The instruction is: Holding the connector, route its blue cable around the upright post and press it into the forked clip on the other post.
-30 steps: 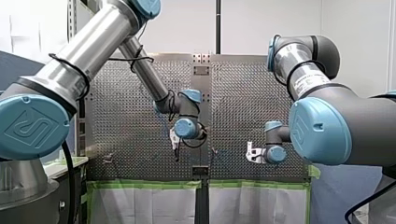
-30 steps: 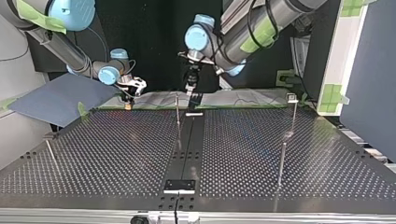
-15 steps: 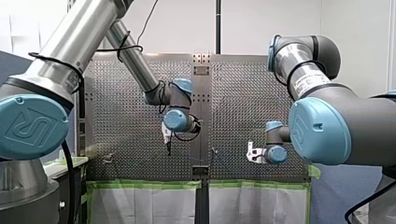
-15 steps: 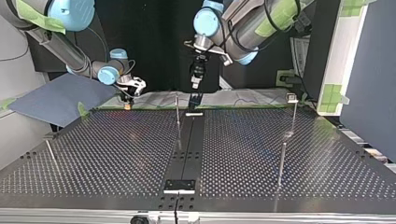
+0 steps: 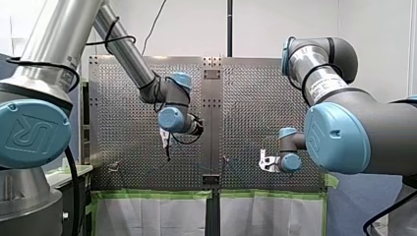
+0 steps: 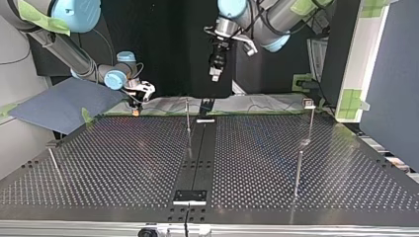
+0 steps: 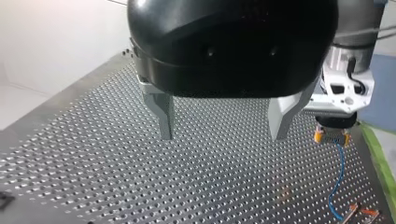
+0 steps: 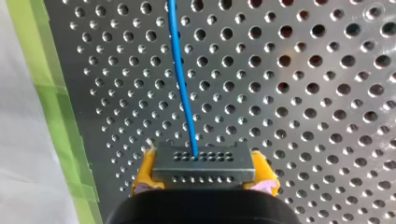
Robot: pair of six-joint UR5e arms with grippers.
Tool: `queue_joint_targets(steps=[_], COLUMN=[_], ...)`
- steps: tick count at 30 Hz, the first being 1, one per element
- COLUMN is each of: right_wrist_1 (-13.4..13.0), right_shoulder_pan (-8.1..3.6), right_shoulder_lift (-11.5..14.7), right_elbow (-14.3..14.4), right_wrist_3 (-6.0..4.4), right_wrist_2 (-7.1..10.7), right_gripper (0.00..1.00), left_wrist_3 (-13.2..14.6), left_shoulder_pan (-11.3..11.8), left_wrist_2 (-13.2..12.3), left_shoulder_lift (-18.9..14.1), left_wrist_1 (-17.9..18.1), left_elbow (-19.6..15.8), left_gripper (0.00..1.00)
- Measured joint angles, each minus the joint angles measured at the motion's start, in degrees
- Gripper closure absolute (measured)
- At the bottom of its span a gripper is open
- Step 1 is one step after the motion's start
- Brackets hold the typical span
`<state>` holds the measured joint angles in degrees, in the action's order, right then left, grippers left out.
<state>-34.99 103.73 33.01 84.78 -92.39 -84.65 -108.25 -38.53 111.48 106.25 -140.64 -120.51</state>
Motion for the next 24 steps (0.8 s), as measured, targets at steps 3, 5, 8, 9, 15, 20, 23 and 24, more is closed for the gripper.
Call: queue_joint_targets(steps=[3, 5, 8, 9, 15, 20, 23, 24], right_wrist_1=[0.0, 0.0, -0.09, -0.11, -0.17, -0.23, -0.22, -0.2], right_shoulder_pan=[0.07, 0.09, 0.15, 0.16, 0.26, 0.34, 0.37, 0.39], right_shoulder_lift=[0.0, 0.0, -0.01, -0.01, -0.01, -0.02, -0.01, -0.01], right_elbow=[0.0, 0.0, 0.0, 0.0, 0.0, 0.0, 0.0, 0.0], right_wrist_3=[0.0, 0.0, 0.0, 0.0, 0.0, 0.12, 0.2, 0.22], right_wrist_2=[0.01, 0.01, 0.01, 0.01, 0.0, 0.0, 0.0, 0.0], right_gripper=[1.0, 1.0, 1.0, 1.0, 1.0, 1.0, 1.0, 1.0], left_wrist_3=[-0.53, -1.02, -2.06, -2.63, -5.86, -8.45, -10.03, -10.65], left_shoulder_pan=[-0.04, -0.03, 0.12, 0.24, 0.67, 0.91, 0.96, 0.96], left_wrist_2=[-0.42, -1.04, -2.27, -2.89, -6.18, -8.77, -9.91, -9.91], left_shoulder_lift=[-1.92, -3.02, -4.59, -5.25, -8.62, -11.21, -12.75, -13.19], left_wrist_1=[0.07, 0.28, 0.93, 1.4, 4.54, 7.08, 8.68, 9.36], left_elbow=[-1.93, -3.02, -4.6, -5.25, -8.61, -11.22, -12.8, -13.48], left_gripper=[0.0, 0.0, 0.0, 0.0, 0.0, 0.0, 0.0, 0.0])
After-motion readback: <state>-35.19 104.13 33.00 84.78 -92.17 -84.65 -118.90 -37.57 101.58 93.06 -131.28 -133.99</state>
